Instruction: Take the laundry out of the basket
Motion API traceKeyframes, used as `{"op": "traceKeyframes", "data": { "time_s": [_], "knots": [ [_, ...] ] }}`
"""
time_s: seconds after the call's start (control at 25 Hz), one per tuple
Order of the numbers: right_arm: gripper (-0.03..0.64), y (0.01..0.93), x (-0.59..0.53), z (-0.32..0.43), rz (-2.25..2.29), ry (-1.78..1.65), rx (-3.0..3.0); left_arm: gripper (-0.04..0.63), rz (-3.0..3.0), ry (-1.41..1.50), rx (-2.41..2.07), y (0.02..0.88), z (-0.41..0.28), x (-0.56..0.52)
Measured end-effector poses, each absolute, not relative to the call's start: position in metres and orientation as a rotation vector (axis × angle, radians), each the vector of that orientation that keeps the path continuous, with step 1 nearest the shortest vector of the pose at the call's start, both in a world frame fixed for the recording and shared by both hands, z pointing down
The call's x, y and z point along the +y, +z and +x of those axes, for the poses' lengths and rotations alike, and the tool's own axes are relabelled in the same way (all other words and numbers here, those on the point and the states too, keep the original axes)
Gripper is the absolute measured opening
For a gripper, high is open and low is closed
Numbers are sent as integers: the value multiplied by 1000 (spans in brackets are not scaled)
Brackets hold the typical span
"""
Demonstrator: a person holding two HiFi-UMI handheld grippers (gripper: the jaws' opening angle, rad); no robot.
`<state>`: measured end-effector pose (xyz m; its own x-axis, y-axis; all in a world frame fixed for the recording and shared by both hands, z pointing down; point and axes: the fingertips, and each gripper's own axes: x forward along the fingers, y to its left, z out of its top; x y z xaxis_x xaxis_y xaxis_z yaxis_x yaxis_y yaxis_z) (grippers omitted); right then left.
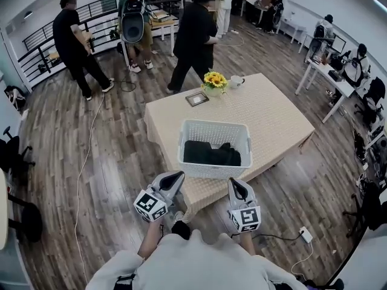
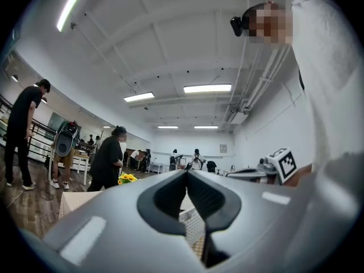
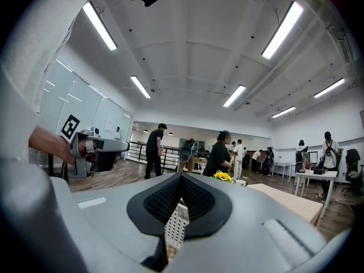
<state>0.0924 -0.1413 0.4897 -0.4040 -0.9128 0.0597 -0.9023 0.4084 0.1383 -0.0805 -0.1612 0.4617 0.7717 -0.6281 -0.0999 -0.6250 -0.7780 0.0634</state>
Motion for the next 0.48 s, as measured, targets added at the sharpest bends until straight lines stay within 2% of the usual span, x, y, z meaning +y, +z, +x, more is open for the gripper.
{"op": "traceKeyframes", "data": {
  "time_s": [0.48],
  "knots": [
    [-2,470,-279,61,1730,-133,-2479,8,2975,-186,-963,443,-115,-296]
  ]
}}
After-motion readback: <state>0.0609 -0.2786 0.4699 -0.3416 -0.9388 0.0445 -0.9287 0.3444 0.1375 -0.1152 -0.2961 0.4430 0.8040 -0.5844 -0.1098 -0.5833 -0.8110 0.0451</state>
